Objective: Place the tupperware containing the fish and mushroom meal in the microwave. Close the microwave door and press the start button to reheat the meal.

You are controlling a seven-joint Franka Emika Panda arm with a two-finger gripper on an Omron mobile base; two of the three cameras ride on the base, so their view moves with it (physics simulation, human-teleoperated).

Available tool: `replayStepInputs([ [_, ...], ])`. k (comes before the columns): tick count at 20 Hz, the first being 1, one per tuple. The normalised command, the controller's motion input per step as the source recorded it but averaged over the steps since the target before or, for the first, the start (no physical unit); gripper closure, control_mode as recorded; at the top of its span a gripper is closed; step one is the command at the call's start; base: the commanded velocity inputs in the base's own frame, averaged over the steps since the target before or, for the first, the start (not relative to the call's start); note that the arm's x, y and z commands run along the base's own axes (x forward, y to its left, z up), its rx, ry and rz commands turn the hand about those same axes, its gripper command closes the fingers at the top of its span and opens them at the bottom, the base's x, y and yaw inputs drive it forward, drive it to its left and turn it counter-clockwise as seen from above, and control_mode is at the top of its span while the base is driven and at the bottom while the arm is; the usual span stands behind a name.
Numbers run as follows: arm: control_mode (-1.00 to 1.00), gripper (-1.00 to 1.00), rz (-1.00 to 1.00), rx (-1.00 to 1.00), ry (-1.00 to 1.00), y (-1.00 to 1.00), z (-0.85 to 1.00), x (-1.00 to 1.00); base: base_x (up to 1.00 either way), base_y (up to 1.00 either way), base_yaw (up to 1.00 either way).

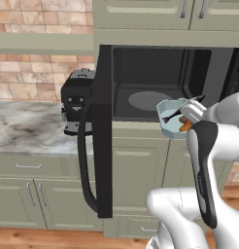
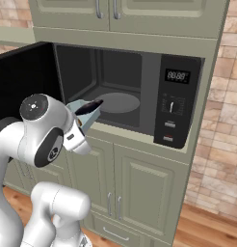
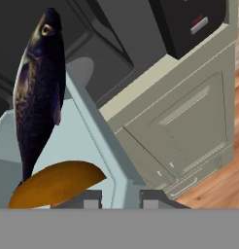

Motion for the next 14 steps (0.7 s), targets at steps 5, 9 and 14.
replayStepInputs([
  [5,-1.00,1.00,0.00,0.00,0.00,0.00,0.00,0.00,0.00,0.00,0.00],
  [9,-1.00,1.00,0.00,0.00,0.00,0.00,0.00,0.08,0.00,0.00,0.00],
  [14,-1.00,1.00,0.00,0.00,0.00,0.00,0.00,0.19,0.00,0.00,0.00],
])
